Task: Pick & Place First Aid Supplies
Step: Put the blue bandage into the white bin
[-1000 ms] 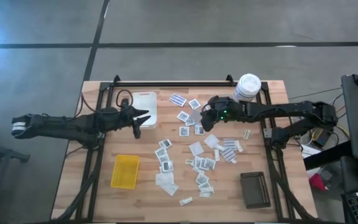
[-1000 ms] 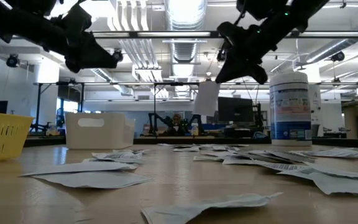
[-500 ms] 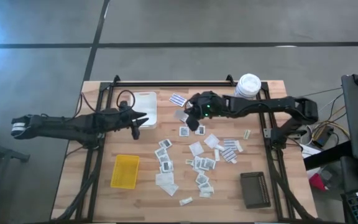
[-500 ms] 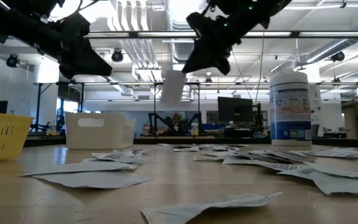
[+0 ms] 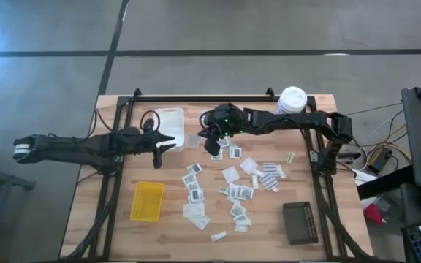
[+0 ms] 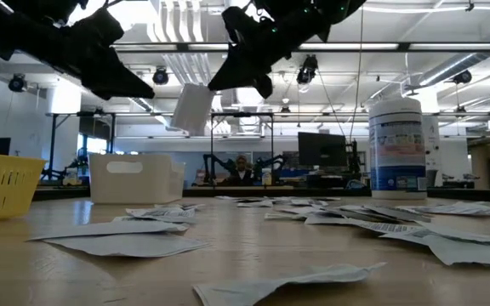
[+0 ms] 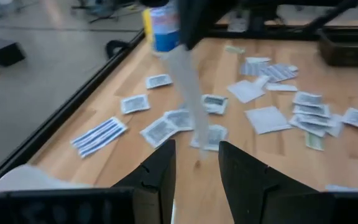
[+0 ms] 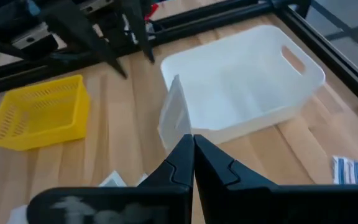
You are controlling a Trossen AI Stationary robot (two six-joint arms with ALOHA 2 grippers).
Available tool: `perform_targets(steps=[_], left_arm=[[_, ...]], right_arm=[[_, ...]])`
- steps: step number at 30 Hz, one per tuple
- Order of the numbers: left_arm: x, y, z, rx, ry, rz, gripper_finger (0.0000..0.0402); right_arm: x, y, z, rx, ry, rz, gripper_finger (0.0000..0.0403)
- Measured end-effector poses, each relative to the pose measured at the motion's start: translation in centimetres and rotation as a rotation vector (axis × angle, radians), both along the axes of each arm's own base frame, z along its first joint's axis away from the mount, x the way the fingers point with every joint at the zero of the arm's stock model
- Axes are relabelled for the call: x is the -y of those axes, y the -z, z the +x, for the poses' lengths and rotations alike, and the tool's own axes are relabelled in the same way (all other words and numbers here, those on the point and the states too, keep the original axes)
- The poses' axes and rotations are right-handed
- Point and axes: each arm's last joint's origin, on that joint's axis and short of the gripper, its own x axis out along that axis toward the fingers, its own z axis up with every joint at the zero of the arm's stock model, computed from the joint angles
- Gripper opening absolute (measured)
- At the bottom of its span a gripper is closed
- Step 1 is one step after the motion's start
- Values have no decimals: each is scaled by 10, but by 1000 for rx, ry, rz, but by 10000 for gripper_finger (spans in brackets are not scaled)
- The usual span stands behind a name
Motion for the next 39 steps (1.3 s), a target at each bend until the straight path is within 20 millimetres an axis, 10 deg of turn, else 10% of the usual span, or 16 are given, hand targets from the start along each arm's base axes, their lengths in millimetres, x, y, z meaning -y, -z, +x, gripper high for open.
perform_targets(steps=[30,39], left_arm=[[-2,2,36,167,29,-141,116],[-2,2,36,155,40,-99,34]], right_arm=[[-16,-6,6,26,-80,-28,8],[-16,-5,5,16,-78,-21,8]])
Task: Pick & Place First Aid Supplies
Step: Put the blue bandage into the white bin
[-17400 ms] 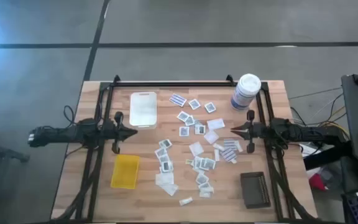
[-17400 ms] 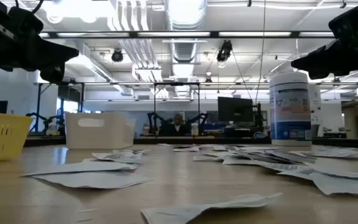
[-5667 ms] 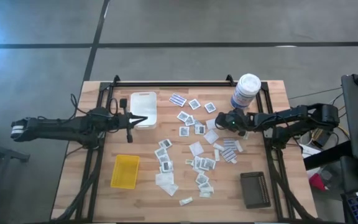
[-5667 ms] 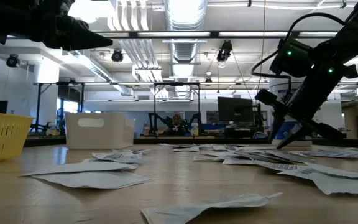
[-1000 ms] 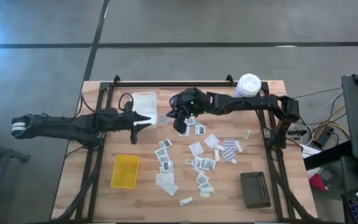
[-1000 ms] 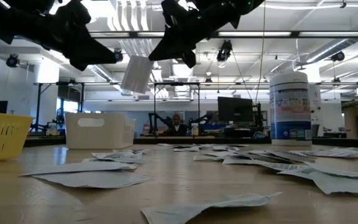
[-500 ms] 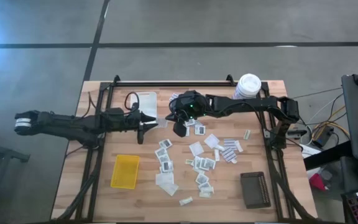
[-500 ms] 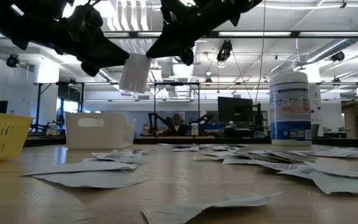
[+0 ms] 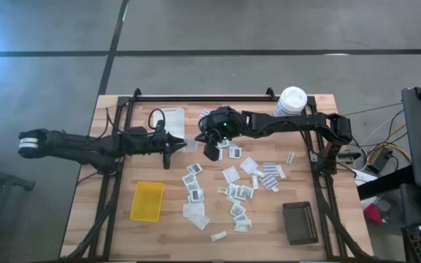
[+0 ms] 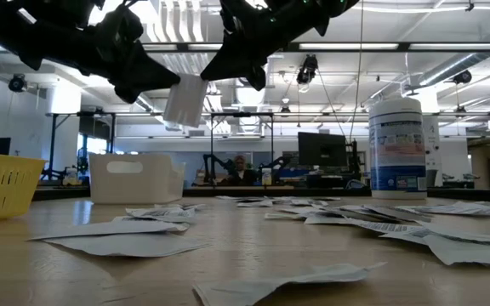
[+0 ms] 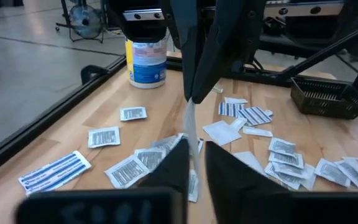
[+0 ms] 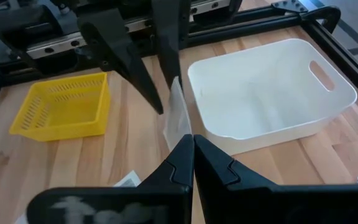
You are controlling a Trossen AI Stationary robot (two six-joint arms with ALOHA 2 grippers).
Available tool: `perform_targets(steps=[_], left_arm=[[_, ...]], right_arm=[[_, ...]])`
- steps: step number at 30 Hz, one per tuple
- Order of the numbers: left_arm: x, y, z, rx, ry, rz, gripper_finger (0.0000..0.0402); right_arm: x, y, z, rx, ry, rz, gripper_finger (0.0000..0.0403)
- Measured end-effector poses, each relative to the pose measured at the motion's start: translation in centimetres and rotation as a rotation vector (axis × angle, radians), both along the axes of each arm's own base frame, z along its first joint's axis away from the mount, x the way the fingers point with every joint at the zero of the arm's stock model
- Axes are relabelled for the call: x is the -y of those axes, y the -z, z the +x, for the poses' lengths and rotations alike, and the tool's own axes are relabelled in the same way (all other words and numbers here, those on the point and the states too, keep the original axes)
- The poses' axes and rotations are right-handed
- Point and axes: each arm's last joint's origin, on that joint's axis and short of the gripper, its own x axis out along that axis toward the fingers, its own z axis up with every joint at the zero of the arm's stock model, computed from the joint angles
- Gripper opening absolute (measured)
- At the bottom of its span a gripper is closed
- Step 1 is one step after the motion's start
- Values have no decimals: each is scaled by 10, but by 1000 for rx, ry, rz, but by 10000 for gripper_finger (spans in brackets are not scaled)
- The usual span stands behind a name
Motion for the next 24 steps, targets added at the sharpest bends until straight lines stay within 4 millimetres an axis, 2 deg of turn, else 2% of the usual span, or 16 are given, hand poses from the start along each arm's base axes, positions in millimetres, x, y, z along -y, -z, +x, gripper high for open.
perform_targets(steps=[3,11,18,24], left_arm=[[0,0,0,-1,1,4,6],[0,0,0,-8,8,27,0],[0,3,-1,-44,19,71,0],[0,8,-3,-137,56,212,0]], right_arm=[[0,0,0,0,8,12,8],[0,2,-2,-30,17,30,14],[0,3,-4,-57,38,61,61],[-3,-15,-24,-110,37,54,99]])
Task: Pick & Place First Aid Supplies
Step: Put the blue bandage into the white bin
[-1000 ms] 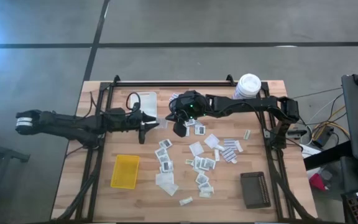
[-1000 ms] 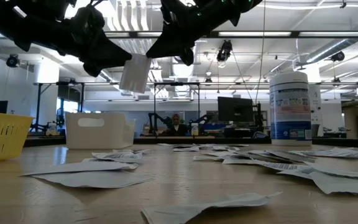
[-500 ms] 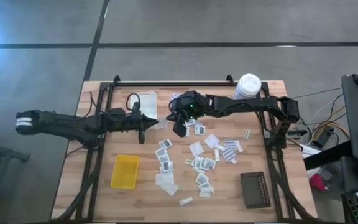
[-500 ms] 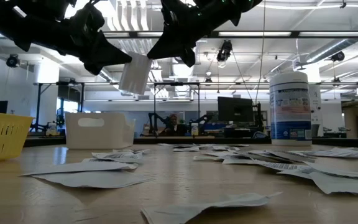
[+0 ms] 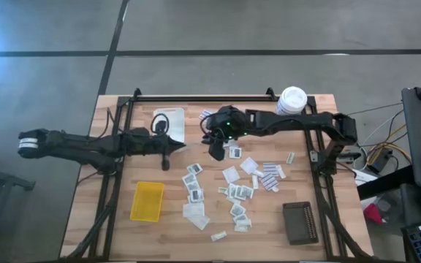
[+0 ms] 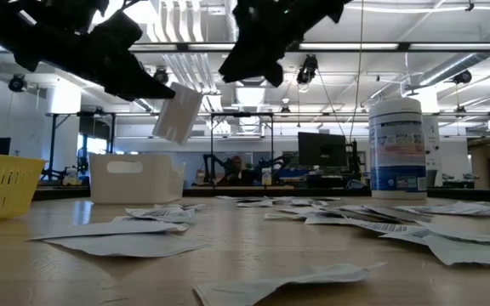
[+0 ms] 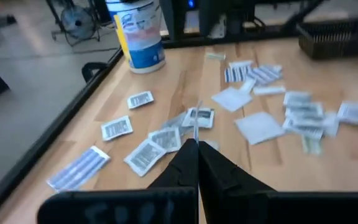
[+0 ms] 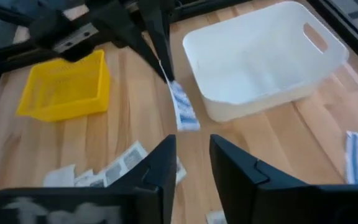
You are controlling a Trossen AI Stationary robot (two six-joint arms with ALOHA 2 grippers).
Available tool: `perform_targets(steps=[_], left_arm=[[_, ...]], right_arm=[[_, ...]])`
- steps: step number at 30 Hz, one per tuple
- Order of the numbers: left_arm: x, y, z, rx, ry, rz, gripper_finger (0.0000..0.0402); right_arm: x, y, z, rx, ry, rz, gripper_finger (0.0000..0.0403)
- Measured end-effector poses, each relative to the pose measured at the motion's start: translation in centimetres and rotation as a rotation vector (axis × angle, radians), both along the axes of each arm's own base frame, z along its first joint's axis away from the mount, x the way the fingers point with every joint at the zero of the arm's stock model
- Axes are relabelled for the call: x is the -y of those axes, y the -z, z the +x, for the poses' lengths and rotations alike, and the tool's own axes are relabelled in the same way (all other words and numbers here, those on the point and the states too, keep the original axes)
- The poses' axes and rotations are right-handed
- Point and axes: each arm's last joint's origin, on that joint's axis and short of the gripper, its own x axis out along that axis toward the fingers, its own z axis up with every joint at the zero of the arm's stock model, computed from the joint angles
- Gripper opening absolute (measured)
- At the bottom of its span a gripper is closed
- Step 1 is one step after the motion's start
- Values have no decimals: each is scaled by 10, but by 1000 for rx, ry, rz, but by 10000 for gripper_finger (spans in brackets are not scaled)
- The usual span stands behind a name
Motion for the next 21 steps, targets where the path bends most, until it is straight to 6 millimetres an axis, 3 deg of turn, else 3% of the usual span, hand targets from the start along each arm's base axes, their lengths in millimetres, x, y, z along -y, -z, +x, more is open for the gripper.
perform_targets(steps=[5,9,15,21], left_arm=[[0,-1,-5,-58,23,194,0],[-2,-2,-10,-119,18,374,0],[-3,1,-16,-243,27,590,0],[-5,5,-18,-342,-7,684,0]], right_arm=[[-12,-23,-21,23,-22,-7,112],[-25,-30,-39,41,-22,-27,114],[-39,-23,-69,19,90,-89,104],[-48,-13,-96,48,175,-58,91]])
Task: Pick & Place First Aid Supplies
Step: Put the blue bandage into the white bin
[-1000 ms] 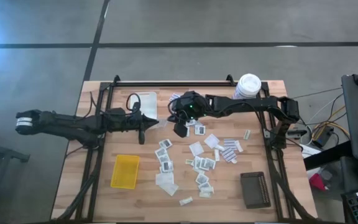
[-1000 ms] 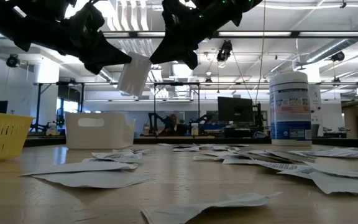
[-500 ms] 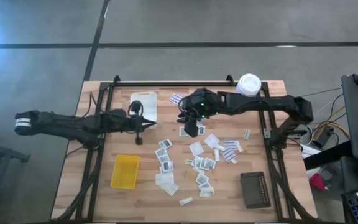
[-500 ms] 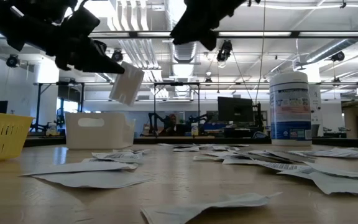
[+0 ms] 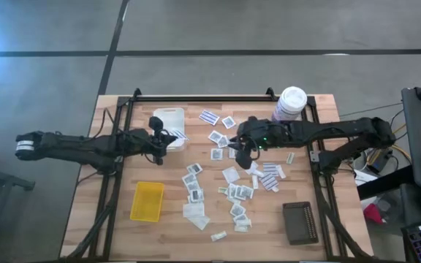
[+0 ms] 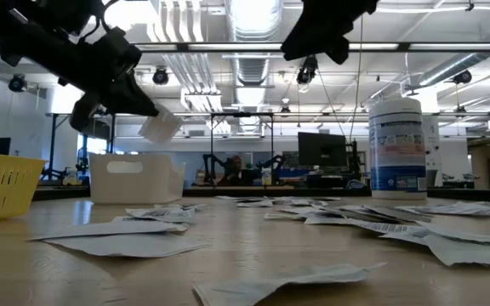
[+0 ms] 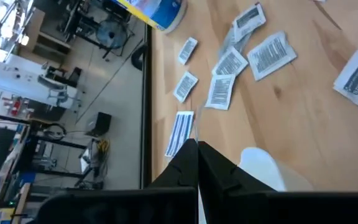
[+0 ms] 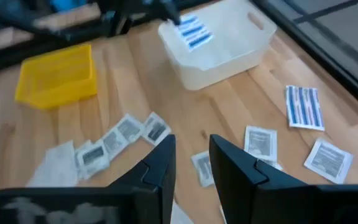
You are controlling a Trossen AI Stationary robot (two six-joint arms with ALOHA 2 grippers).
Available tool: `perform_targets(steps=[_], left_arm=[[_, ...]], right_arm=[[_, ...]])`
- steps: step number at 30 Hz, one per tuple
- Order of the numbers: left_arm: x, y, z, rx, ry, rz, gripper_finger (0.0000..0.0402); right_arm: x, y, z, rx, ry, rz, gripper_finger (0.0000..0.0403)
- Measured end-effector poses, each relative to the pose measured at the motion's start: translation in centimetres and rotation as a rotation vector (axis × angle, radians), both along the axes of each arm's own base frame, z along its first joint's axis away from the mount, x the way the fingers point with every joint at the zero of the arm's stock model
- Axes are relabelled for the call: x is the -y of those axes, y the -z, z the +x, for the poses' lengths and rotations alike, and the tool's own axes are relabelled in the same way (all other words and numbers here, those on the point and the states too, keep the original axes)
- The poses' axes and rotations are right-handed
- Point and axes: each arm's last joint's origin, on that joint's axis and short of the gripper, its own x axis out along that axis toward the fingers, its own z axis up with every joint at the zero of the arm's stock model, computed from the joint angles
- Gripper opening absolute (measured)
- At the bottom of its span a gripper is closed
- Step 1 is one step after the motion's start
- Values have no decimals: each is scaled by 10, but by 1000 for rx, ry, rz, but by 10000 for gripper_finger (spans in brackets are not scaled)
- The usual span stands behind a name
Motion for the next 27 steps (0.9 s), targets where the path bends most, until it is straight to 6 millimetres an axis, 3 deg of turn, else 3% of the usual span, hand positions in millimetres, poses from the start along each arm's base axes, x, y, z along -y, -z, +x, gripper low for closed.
perform_targets(steps=[6,12,19,27], left_arm=[[-5,3,-3,-107,-130,160,0],[-9,-3,0,-115,-121,196,0],[-18,-30,5,-221,-147,200,0],[-18,-60,10,-279,-75,65,0]], right_arm=[[-1,9,-19,103,22,40,79],[-1,10,-30,164,19,38,69],[-1,12,-34,152,-11,-11,74],[-1,17,-35,126,-27,-37,82]])
